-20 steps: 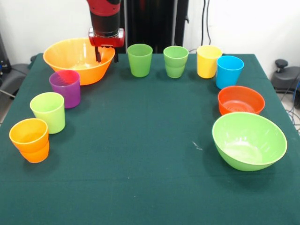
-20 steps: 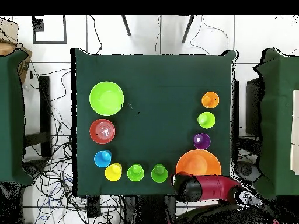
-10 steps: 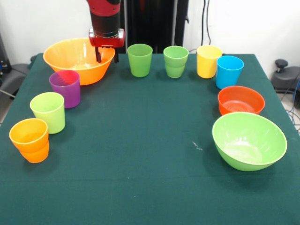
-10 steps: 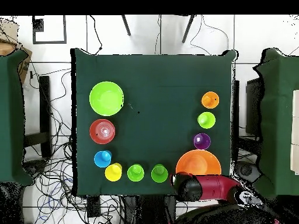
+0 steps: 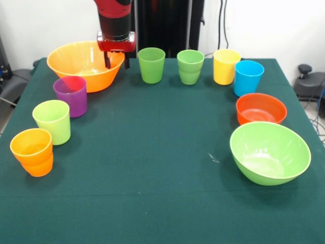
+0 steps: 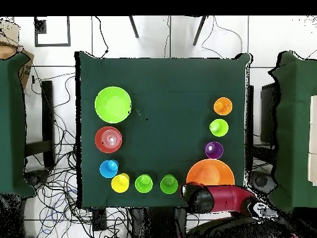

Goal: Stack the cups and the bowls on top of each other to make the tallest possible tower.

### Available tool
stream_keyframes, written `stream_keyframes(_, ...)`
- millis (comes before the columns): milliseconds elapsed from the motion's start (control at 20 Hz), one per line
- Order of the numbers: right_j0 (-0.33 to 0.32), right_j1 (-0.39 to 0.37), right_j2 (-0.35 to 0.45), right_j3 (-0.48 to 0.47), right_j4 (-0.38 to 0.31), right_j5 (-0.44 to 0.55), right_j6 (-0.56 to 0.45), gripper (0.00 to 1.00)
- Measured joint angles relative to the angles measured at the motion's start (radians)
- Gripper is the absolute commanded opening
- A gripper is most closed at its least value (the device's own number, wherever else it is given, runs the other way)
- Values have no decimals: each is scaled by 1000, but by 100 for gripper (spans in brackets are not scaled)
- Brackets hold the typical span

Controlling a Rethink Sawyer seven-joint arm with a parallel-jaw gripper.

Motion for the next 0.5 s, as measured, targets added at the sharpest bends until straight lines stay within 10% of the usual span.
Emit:
stream_keyframes(350,0,0,6,0,0,0,0,100)
stream_keyframes(400,-1,-2,11,0,-1,-1,0,0)
stream_keyframes(500,-2,-10,14,-1,0,0,0,0)
